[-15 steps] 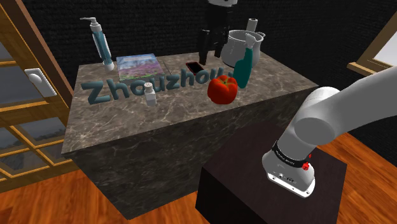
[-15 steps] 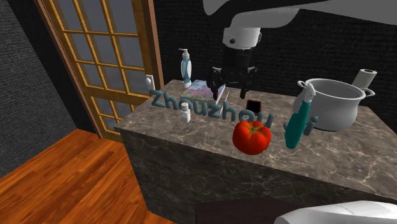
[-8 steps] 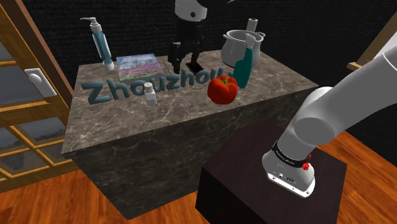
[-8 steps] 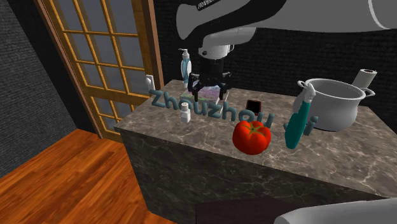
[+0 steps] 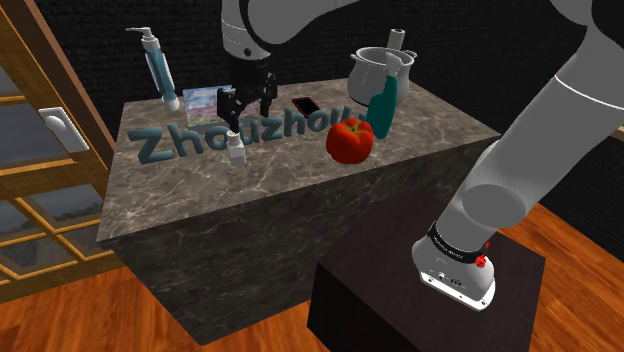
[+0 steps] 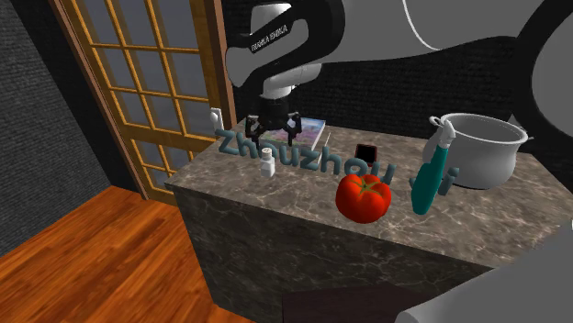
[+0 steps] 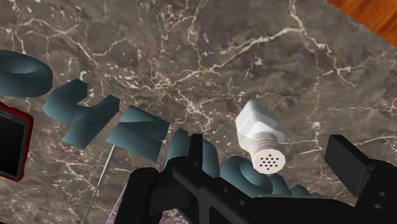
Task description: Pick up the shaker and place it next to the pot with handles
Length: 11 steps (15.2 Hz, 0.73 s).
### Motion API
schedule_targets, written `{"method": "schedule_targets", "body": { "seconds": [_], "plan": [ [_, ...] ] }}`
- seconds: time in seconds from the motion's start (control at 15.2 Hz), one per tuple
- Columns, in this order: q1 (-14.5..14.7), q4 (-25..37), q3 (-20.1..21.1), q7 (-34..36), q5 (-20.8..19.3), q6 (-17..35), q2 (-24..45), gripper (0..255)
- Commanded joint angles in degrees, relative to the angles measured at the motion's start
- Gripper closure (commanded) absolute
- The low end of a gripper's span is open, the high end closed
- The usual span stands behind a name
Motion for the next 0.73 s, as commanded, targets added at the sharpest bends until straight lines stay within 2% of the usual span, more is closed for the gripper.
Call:
{"method": "schedule_targets", "body": {
  "seconds": [0.0, 0.07, 0.66],
  "plan": [
    [0.2, 3.0, 1.2, 2.8, -3.2, 1.7, 4.7, 0],
    [0.4, 4.2, 1.5, 3.9, -4.4, 2.0, 6.4, 0],
    [0.6, 1.4, 1.3, 5.1, -6.3, 7.3, 9.1, 0]
  ]
}}
